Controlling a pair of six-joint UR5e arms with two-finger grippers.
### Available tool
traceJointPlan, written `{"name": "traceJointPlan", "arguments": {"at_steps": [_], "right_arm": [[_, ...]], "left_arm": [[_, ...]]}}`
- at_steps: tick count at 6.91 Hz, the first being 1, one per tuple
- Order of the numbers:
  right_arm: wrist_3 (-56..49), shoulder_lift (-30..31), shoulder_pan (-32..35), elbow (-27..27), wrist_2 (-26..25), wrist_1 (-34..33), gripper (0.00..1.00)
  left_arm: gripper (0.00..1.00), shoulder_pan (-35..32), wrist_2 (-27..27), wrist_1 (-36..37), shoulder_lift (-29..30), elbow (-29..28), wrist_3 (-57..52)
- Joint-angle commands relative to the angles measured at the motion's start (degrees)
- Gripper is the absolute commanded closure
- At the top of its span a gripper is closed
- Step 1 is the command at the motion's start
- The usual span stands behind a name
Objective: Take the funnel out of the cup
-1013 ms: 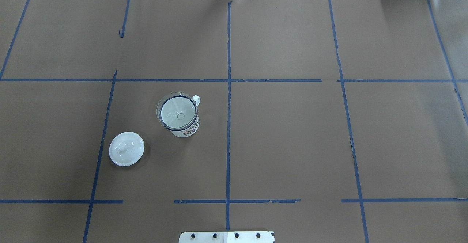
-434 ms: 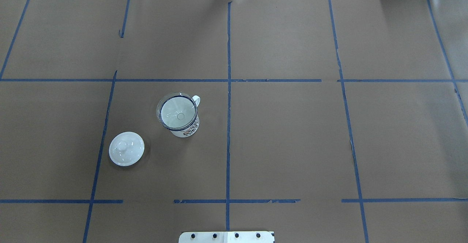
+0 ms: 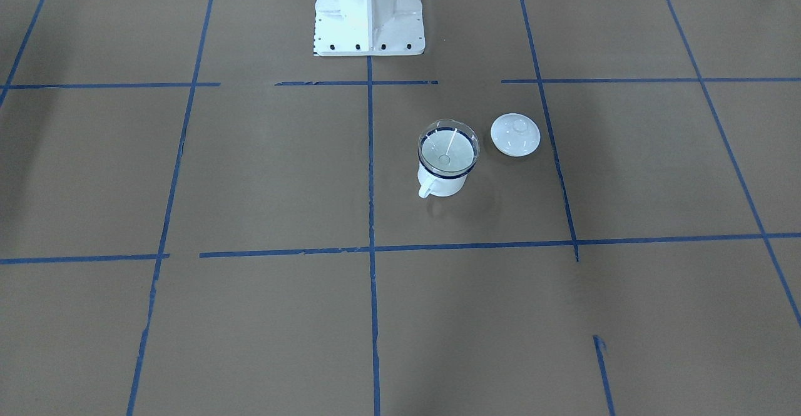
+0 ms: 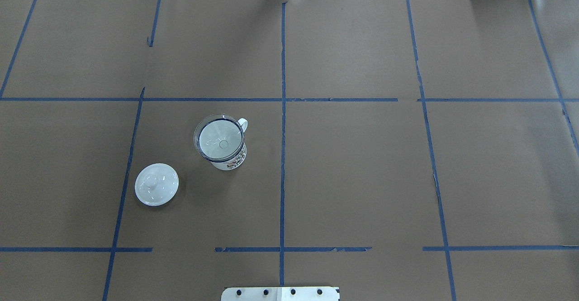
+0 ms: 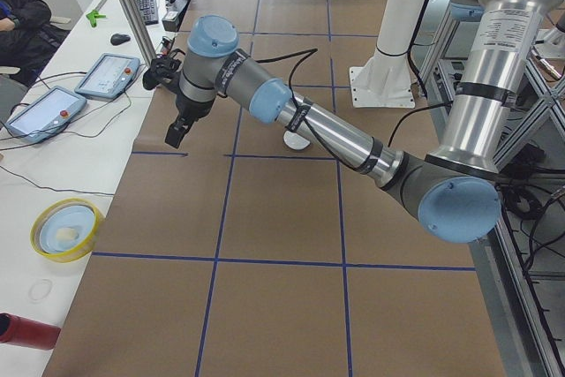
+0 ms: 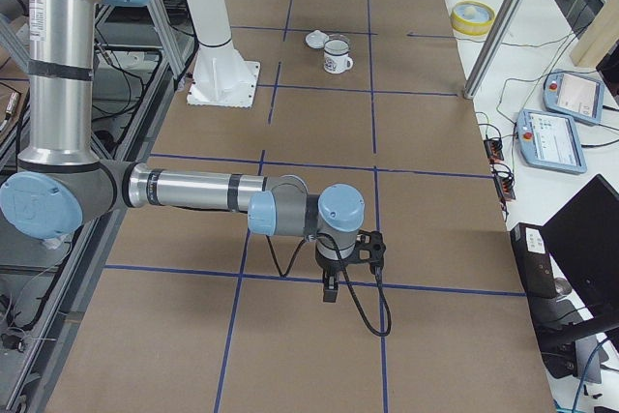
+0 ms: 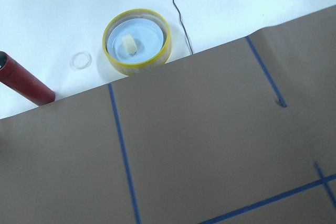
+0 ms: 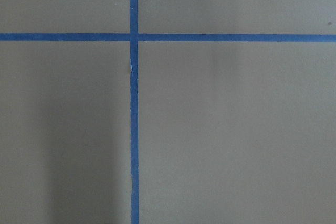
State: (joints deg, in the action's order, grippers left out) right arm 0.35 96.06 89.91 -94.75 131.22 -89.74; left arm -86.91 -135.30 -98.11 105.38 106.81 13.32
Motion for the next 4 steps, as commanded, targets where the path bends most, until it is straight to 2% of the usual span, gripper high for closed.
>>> {"name": "traceJointPlan", "arguments": {"at_steps": [1, 3, 4], "right_arm": [[0.0, 0.0, 0.0, 0.0, 0.0, 0.0, 0.0], [0.0, 0.0, 0.0, 0.0, 0.0, 0.0, 0.0], [0.0, 0.0, 0.0, 0.0, 0.0, 0.0, 0.0]], "left_arm": [[0.0, 15.03, 1.88, 2.38, 6.12, 1.91, 15.42], [0.0, 26.47, 3.89, 7.23, 13.24, 2.26, 38.16], [0.0, 32.97, 7.82, 7.67, 16.84, 1.91, 45.84]]}}
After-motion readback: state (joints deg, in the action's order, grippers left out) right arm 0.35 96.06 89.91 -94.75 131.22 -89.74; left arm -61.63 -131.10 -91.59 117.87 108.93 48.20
